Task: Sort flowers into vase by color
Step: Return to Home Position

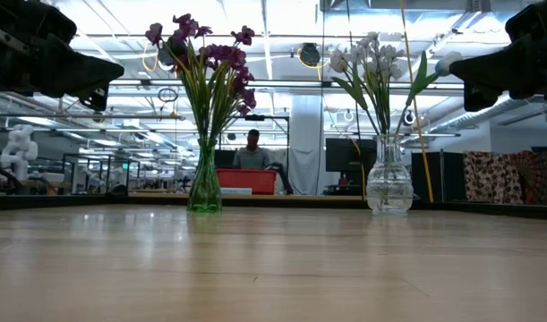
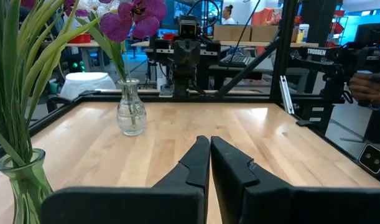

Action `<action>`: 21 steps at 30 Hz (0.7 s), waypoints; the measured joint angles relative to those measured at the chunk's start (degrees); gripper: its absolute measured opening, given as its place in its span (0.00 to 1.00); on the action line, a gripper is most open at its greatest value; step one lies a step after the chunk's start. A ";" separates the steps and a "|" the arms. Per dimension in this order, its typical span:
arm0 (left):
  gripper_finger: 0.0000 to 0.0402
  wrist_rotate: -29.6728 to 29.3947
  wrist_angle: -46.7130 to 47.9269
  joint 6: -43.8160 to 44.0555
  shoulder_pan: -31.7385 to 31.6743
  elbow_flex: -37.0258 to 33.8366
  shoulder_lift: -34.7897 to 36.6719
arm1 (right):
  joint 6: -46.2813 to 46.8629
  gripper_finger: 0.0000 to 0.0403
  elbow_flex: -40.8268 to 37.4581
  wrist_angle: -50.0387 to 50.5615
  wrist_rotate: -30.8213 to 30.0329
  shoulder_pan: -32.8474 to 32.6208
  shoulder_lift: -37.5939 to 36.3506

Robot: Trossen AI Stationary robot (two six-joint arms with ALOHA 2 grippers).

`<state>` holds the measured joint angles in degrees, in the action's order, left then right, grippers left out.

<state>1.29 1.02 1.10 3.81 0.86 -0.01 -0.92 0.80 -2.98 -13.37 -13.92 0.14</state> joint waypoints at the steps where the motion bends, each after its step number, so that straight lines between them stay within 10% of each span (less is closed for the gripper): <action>1: 0.06 -0.01 0.00 -0.02 0.00 0.00 0.00 | -0.23 0.00 0.00 0.00 -0.02 0.00 0.00; 21: 0.06 -0.06 0.02 0.09 0.00 0.04 0.00 | -0.06 0.00 0.02 1.35 8.74 6.95 0.02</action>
<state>1.23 1.04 1.19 3.81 0.91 -0.01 -0.99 0.82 -1.63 -4.63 -6.96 0.16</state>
